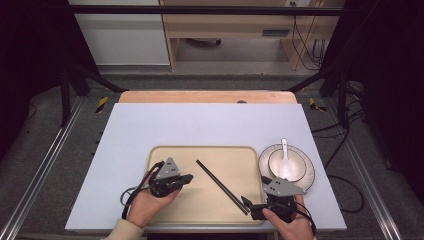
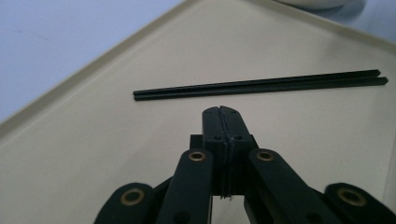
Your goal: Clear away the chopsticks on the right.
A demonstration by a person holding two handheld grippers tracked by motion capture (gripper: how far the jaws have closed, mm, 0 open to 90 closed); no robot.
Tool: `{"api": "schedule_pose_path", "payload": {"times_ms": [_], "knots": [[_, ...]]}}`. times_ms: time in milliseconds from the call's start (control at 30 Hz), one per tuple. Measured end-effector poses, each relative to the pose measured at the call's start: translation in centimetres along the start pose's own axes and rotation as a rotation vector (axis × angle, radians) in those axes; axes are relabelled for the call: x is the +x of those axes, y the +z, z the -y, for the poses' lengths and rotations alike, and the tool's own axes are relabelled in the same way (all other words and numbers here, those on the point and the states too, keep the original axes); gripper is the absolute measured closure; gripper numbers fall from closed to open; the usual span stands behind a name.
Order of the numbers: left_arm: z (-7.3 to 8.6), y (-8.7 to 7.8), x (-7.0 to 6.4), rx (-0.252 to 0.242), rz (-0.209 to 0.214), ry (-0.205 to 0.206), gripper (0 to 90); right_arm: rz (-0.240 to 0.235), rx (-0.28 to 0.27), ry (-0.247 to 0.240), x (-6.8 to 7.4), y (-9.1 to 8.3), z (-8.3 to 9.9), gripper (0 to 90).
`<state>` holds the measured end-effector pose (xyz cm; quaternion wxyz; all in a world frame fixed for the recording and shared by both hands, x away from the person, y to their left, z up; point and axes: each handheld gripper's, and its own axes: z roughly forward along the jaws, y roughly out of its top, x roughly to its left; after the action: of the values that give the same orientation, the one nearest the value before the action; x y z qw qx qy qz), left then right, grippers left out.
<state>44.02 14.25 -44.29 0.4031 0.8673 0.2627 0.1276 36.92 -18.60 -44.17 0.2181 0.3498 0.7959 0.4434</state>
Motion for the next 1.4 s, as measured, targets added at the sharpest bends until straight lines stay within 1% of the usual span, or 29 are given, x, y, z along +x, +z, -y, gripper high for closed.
{"api": "schedule_pose_path", "payload": {"times_ms": [33,67,100,133,167,200,267,300,367,400,533,567,600,667,733,767,800,867,900,1000,1033,1067,1167,1200,1233,1267,1300,1400], "knots": [[-0.6,1.0,-0.1,0.029,-0.004,-0.008,89.8,0.003,-0.025,-0.013,0.1,-0.2,0.5,10.4],[-0.6,1.0,-0.1,0.029,-0.004,-0.008,89.8,0.003,-0.025,-0.013,0.1,-0.2,0.5,10.4],[-1.0,1.8,-0.2,0.054,-0.017,-0.004,89.9,0.009,-0.054,-0.015,0.0,-0.3,0.9,10.3],[-1.2,2.1,-0.3,0.060,-0.021,-0.006,89.8,0.013,-0.065,-0.012,0.0,-0.3,1.0,10.4],[-1.2,2.1,-0.3,0.060,-0.021,-0.006,89.9,0.018,-0.071,-0.017,-0.1,-0.2,1.0,10.5],[-1.4,2.8,-0.2,0.078,-0.024,-0.007,89.8,0.023,-0.075,-0.026,-0.1,-0.2,1.1,10.5],[-1.5,3.1,-0.1,0.088,-0.027,-0.004,89.8,0.028,-0.076,-0.026,-0.1,-0.1,1.1,10.5],[-1.6,3.6,0.1,0.096,-0.022,-0.007,89.8,0.032,-0.079,-0.019,-0.2,-0.1,1.3,10.6],[-1.7,3.8,0.2,0.101,-0.022,-0.009,89.8,0.035,-0.085,-0.014,-0.3,-0.1,1.3,10.5],[-1.8,4.0,0.2,0.111,-0.022,-0.004,89.9,0.045,-0.102,-0.015,-0.5,-0.1,1.3,10.8],[-2.0,4.3,0.2,0.116,-0.017,-0.004,89.9,0.051,-0.122,-0.014,-0.8,-0.2,1.3,11.0],[-2.2,4.5,0.2,0.124,-0.018,0.003,89.9,0.055,-0.124,-0.014,-0.9,-0.2,1.3,11.2],[-2.2,4.7,0.2,0.123,-0.020,-0.006,89.9,0.056,-0.124,-0.012,-0.9,-0.2,1.3,11.3],[-2.4,5.0,0.2,0.147,-0.017,0.002,89.9,0.057,-0.124,-0.012,-0.9,-0.2,1.3,11.3],[-2.5,5.1,0.2,0.151,-0.017,0.001,89.9,0.057,-0.126,-0.010,-1.0,-0.3,1.3,11.9],[-2.5,5.5,0.1,0.149,-0.020,-0.009,89.9,0.057,-0.125,-0.008,-1.0,-0.3,1.4,12.0],[-2.5,5.6,0.2,0.163,-0.019,-0.003,89.8,0.056,-0.125,-0.007,-1.1,-0.3,1.4,12.2],[-2.5,5.8,0.2,0.166,-0.020,-0.002,89.9,0.053,-0.124,-0.004,-1.1,-0.3,1.4,12.4],[-2.6,6.1,0.2,0.172,-0.014,0.002,89.9,0.052,-0.122,-0.001,-1.1,-0.3,1.4,12.5],[-2.6,6.5,0.1,0.165,-0.010,-0.004,89.9,0.051,-0.121,-0.002,-1.1,-0.3,1.4,12.6],[-2.8,6.9,0.1,0.172,-0.011,0.008,89.9,0.050,-0.121,-0.002,-1.2,-0.3,1.4,13.0],[-2.8,6.9,0.1,0.172,-0.011,0.008,89.9,0.050,-0.121,-0.002,-1.2,-0.3,1.4,13.0],[-3.2,7.6,0.1,0.160,-0.010,0.001,89.9,0.049,-0.120,0.000,-1.2,-0.3,1.4,13.3],[-3.2,7.6,0.1,0.160,-0.010,0.001,89.9,0.049,-0.120,0.000,-1.2,-0.3,1.4,13.3],[-3.5,7.9,0.1,0.160,-0.011,0.004,89.9,0.047,-0.120,0.003,-1.2,-0.3,1.5,13.6],[-3.5,7.9,0.1,0.160,-0.011,0.004,89.9,0.047,-0.120,0.003,-1.2,-0.3,1.5,13.6],[-3.9,8.3,0.1,0.161,-0.005,0.017,89.9,0.047,-0.115,0.004,-1.2,-0.2,1.5,14.0],[-4.3,8.8,0.0,0.159,-0.003,0.021,89.9,0.043,-0.113,0.001,-1.1,-0.2,1.5,14.0]]}}
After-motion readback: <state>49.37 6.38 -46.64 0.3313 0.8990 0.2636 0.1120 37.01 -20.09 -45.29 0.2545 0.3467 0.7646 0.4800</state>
